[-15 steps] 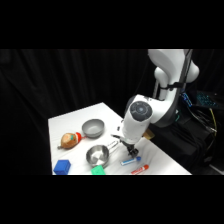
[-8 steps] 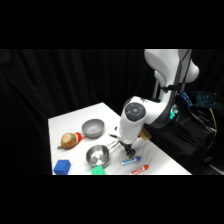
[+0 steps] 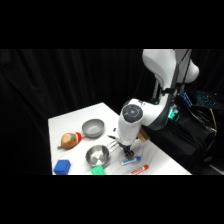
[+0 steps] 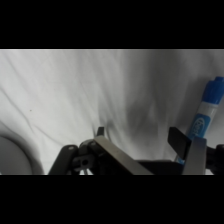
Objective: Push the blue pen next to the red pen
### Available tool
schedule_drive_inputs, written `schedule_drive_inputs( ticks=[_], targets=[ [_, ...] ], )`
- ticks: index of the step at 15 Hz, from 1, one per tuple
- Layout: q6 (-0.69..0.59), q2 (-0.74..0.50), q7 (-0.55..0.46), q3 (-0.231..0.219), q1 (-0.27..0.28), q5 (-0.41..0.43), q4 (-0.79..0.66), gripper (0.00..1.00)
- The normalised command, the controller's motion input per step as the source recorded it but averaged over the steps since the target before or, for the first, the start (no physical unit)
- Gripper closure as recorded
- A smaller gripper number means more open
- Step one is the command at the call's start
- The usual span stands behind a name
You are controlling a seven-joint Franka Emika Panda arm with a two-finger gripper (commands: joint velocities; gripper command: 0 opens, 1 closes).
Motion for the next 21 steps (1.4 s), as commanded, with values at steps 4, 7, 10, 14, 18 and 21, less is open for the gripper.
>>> schedule_drive_inputs(
  ticks=[4, 7, 10, 14, 18, 21],
  targets=[
    [-0.03, 0.09, 0.05, 0.039, 0.068, 0.091, 0.14, 0.00],
    [-0.08, 0.10, 0.04, 0.036, 0.081, 0.095, 0.16, 0.00],
    [-0.10, 0.07, 0.06, 0.009, 0.094, 0.067, 0.14, 0.00],
    [-0.13, -0.01, 0.08, -0.007, 0.101, 0.035, 0.10, 0.00],
    [-0.18, -0.07, 0.09, -0.007, 0.087, -0.002, 0.07, 0.00],
    [-0.18, -0.13, 0.02, 0.034, 0.011, 0.022, 0.03, 0.00]
  ],
)
